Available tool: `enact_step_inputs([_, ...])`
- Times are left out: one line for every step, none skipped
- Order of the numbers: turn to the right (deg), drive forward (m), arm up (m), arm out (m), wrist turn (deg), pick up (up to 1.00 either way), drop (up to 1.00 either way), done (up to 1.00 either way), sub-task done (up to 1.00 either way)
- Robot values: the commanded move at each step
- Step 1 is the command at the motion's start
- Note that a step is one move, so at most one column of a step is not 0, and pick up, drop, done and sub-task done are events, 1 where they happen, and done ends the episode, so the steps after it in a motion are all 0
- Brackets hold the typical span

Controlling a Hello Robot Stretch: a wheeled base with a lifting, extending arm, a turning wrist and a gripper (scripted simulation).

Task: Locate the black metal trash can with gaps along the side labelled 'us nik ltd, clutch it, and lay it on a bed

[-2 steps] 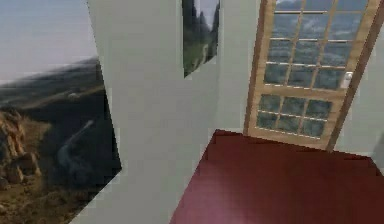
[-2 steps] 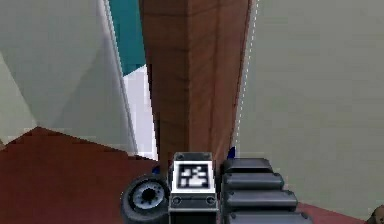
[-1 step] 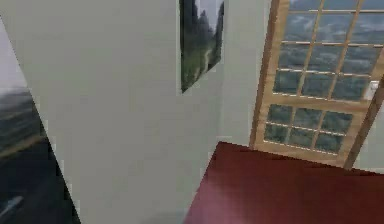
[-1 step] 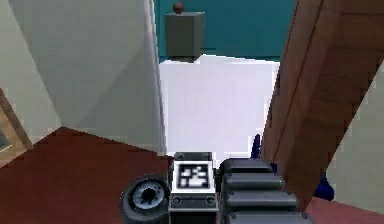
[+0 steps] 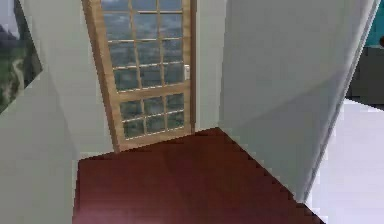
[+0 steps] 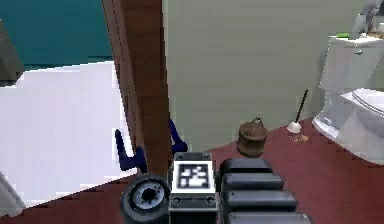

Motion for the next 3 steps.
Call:
enact_step_inputs([36.0,0.0,0.0,0.0,0.0,0.0,0.0,0.0,0.0])
enact_step_inputs([0.0,0.1,0.0,0.0,0.0,0.0,0.0,0.0,0.0])
enact_step_inputs([-15.0,0.0,0.0,0.0,0.0,0.0,0.0,0.0,0.0])
